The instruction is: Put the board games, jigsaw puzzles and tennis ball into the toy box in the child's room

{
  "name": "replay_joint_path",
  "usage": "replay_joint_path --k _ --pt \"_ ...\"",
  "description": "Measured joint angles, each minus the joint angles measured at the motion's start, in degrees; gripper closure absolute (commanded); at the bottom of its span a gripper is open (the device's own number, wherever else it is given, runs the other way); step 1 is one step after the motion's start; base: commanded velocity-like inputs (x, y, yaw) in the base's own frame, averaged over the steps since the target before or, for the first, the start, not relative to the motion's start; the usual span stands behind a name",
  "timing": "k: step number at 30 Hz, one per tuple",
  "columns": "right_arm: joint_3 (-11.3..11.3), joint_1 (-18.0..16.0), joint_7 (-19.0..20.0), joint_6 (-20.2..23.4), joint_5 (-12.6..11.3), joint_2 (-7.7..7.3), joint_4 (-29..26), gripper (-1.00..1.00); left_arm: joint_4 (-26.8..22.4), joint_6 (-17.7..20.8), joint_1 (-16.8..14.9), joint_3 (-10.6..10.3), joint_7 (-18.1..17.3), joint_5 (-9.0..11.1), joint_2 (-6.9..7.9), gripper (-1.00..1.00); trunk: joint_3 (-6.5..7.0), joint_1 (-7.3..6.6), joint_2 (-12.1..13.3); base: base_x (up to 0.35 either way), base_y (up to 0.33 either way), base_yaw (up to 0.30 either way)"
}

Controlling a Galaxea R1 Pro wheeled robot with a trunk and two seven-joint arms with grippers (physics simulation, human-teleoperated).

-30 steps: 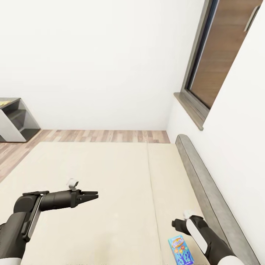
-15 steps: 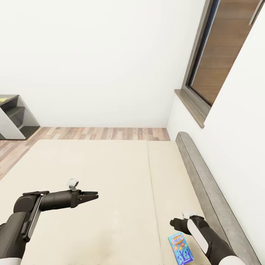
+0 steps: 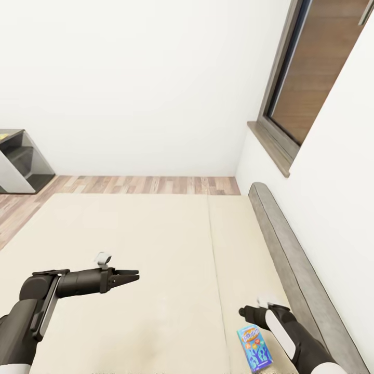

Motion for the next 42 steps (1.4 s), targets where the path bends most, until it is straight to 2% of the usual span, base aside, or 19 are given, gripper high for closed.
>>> replay_joint_path --k 6,10,13,15,16,19,20,23,27,42 --pt "-0.1 0.3 4.4 -0.1 0.0 -0.31 -0.6 -1.00 -2.9 0.0 0.5 -0.5 0.0 0.3 -0.15 -1.00 -0.56 0.00 0.0 0.000 0.000 0.000" --pt "-0.1 0.4 5.4 -0.1 -0.1 -0.39 -0.7 -1.00 -4.6 0.1 1.8 -2.5 0.0 0.4 -0.25 -1.00 -0.94 0.00 0.0 0.000 0.000 0.000" --pt "-0.1 0.5 5.7 0.0 -0.1 -0.68 -0.7 -1.00 -5.3 0.1 2.6 -4.6 -0.1 1.4 -0.20 -1.00 -1.22 0.00 0.0 0.000 0.000 0.000" --pt "-0.1 0.5 5.8 0.0 -0.1 -0.99 -0.8 -1.00 -5.5 0.1 2.7 -5.7 -0.1 2.7 -0.10 -1.00 -1.40 0.00 0.0 0.000 0.000 0.000" --pt "-0.2 0.5 5.9 0.0 -0.1 -1.33 -0.8 -1.00 -5.7 0.0 2.9 -6.7 -0.1 4.4 0.03 -1.00 -1.50 0.00 0.0 0.000 0.000 0.000" --pt "-0.4 0.6 6.0 0.0 -0.2 -2.02 -0.8 -1.00 -5.9 -0.1 3.0 -7.7 -0.1 7.5 0.18 -1.00 -1.78 0.00 0.0 0.000 0.000 0.000" --pt "-0.5 0.6 6.1 0.1 -0.3 -2.38 -0.8 -1.00 -6.0 -0.2 3.1 -8.1 -0.1 9.2 0.23 -1.00 -1.87 0.00 0.0 0.000 0.000 0.000" --pt "-0.6 0.6 6.4 0.0 -0.3 -2.78 -0.8 -1.00 -6.1 -0.6 3.1 -8.5 -0.1 11.4 0.31 -1.00 -2.15 0.00 0.0 0.000 0.000 0.000" --pt "-0.7 0.6 7.0 0.0 -0.4 -3.01 -0.8 -1.00 -6.1 -0.8 3.2 -8.5 -0.1 12.5 0.33 -1.00 -2.52 0.00 0.0 0.000 0.000 0.000" --pt "-0.7 0.5 7.4 0.0 -0.5 -3.11 -0.8 -1.00 -5.8 -0.7 2.4 -6.4 -0.1 13.4 0.59 -1.00 -3.92 0.00 0.0 0.000 0.000 0.000"
